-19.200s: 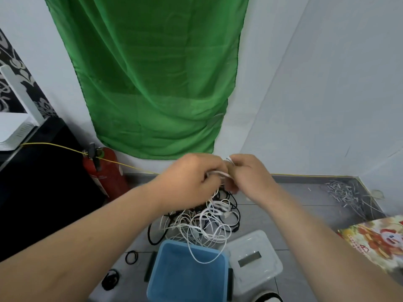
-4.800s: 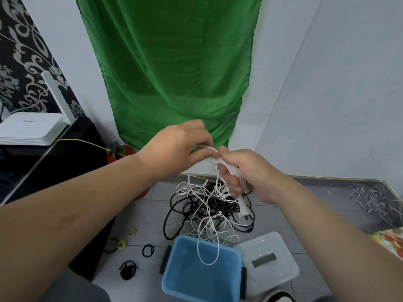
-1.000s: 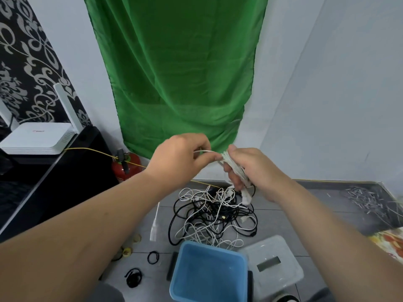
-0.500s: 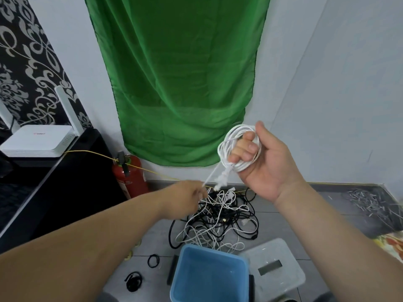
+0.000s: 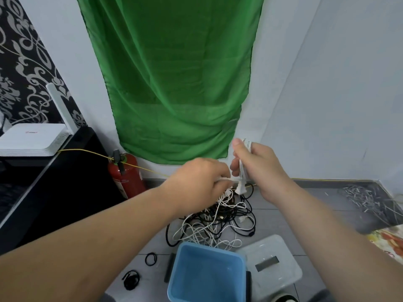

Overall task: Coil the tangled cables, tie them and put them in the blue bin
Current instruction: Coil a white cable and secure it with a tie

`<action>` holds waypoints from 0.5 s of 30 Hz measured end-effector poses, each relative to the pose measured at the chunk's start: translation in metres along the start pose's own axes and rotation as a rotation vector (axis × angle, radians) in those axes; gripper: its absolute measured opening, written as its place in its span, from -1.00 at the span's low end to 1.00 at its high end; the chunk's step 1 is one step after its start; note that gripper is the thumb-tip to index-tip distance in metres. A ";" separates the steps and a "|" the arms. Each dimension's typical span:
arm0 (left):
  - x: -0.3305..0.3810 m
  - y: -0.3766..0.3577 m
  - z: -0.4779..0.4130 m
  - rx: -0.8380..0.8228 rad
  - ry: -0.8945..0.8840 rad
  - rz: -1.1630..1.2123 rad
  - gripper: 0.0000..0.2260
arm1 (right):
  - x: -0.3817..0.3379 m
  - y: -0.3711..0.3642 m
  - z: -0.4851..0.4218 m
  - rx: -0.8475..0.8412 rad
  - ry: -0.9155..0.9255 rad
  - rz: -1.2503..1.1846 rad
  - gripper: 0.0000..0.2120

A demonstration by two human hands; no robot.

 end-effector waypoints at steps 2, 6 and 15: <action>-0.006 0.010 -0.002 0.085 0.003 0.008 -0.77 | -0.002 -0.003 0.004 -0.101 -0.010 0.004 -0.52; -0.021 0.020 -0.001 0.183 -0.001 0.037 -0.80 | -0.009 -0.016 0.013 -0.334 -0.065 0.004 -0.44; -0.018 0.016 0.005 0.124 -0.024 -0.086 -0.50 | -0.016 -0.023 0.019 -0.384 -0.147 0.190 -0.23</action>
Point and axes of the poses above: each hand's wrist, its own z-axis away from the middle knuckle, its own y-axis out of the back of the hand, x = y × z, the point moved 1 cm from there along -z, towards the middle knuckle, and after that the axes turned 2 degrees about y, right-handed, at the moved point
